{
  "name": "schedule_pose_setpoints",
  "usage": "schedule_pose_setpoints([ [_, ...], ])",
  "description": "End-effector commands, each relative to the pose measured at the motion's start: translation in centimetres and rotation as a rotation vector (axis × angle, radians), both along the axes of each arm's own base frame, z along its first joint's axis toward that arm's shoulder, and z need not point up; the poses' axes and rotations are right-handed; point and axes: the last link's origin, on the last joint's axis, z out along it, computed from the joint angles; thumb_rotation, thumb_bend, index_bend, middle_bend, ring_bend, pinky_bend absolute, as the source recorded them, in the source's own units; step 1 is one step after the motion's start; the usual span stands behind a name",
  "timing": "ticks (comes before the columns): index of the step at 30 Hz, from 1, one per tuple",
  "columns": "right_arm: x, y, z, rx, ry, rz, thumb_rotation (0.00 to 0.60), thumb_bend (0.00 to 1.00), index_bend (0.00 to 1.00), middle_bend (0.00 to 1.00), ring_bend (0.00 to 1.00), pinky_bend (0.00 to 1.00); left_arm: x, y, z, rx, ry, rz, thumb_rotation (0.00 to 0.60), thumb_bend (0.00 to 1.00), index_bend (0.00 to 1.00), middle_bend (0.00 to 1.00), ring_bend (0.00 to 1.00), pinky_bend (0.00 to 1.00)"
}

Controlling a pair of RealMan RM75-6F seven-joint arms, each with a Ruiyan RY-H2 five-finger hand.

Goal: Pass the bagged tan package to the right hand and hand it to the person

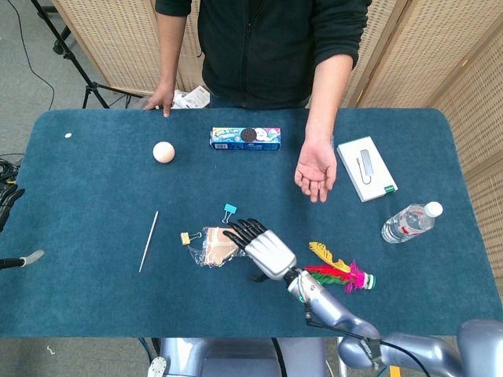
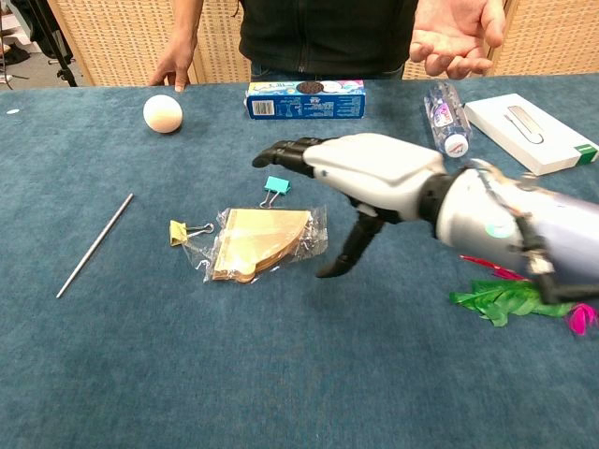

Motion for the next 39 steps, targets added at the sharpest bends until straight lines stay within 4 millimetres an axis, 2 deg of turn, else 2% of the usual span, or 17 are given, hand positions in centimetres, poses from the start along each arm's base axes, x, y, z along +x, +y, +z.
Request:
schedule_pose_setpoints([
  [1,1.6,-1.1,-1.9,0.006,0.037,-0.019,0.6,0.1,0.06,0.03,0.02,0.1,0.0,0.1,0.0,-0.003,-0.001,0.0,0.6,0.0,0.0,0.0,0.0,0.0],
  [5,2.0,-1.7,-3.0,0.008,0.065,-0.041,0.6,0.13,0.06,0.0,0.01,0.1,0.0,0.3,-0.1,-0.008,-0.002,0.002,0.6,0.0,0.0,0.0,0.0,0.0],
  [13,2.2,-3.0,-5.0,0.01,0.145,-0.081,0.6,0.17,0.06,0.03,0.02,0.1,-0.3,0.9,-0.1,-0.016,-0.013,0.026,0.6,0.0,0.0,0.0,0.0,0.0],
  [18,2.4,-3.4,-6.0,0.006,0.179,-0.097,0.6,0.25,0.08,0.13,0.1,0.13,-0.5,1.3,-0.3,-0.03,-0.016,0.038,0.6,0.0,0.0,0.0,0.0,0.0],
  [21,2.7,-3.5,-6.5,0.009,0.193,-0.099,0.6,0.33,0.13,0.19,0.16,0.15,-0.5,1.4,-0.3,-0.034,-0.016,0.039,0.6,0.0,0.0,0.0,0.0,0.0],
  [25,3.1,-3.5,-6.8,0.003,0.189,-0.096,0.6,0.42,0.29,0.37,0.3,0.18,-0.6,1.6,-0.2,-0.035,-0.02,0.042,0.6,0.0,0.0,0.0,0.0,0.0],
  [29,3.1,-3.2,-6.8,-0.004,0.172,-0.084,0.6,0.48,0.45,0.53,0.41,0.19,-0.7,1.7,-0.2,-0.038,-0.023,0.045,0.6,0.0,0.0,0.0,0.0,0.0],
  [35,3.1,-2.3,-5.7,-0.001,0.101,-0.069,0.6,0.56,0.51,0.56,0.43,0.2,-0.6,1.6,-0.2,-0.042,-0.023,0.041,0.6,0.0,0.0,0.0,0.0,0.0],
  [39,3.4,-1.5,-3.4,-0.02,0.024,-0.045,0.6,0.58,0.51,0.56,0.43,0.22,-0.5,1.5,-0.3,-0.046,-0.023,0.036,0.6,0.0,0.0,0.0,0.0,0.0],
])
